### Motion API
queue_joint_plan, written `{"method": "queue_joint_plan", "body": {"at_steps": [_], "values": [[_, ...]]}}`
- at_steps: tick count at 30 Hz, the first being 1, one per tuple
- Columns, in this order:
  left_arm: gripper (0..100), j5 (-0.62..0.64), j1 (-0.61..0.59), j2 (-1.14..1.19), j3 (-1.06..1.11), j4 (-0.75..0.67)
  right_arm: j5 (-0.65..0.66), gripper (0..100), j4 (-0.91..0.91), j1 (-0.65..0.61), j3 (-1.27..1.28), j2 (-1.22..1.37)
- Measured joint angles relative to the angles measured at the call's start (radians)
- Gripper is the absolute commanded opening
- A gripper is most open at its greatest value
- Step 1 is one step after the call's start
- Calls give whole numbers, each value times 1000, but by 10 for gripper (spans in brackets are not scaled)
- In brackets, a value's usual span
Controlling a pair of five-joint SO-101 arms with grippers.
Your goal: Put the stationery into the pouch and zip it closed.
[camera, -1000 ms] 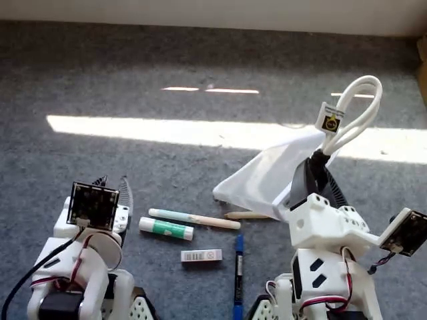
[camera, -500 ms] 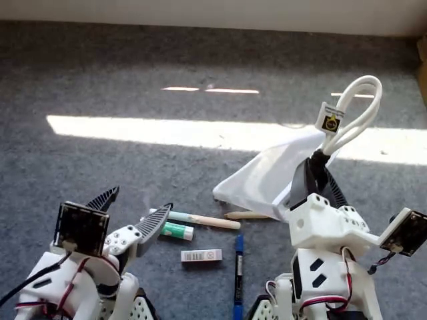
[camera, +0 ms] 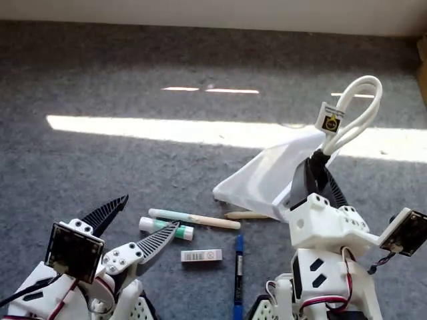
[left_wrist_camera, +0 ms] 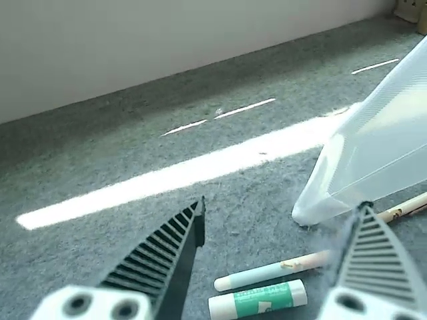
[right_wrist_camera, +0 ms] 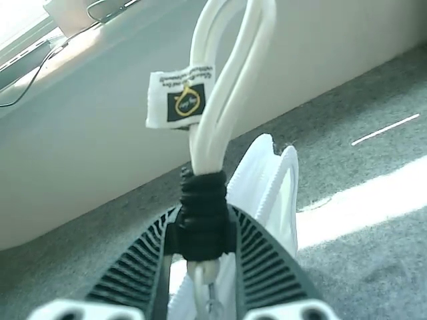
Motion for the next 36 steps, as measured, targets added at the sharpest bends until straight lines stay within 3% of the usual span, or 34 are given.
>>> {"method": "queue_joint_plan", "body": {"at_steps": [10, 24, 36], "values": [[326, 83, 38, 338, -242, 32, -3, 4, 0, 0, 0, 0], [325, 262, 358, 399, -362, 75, -44, 4, 0, 0, 0, 0], [283, 282, 589, 399, -196, -160, -57, 4, 0, 0, 0, 0]]}}
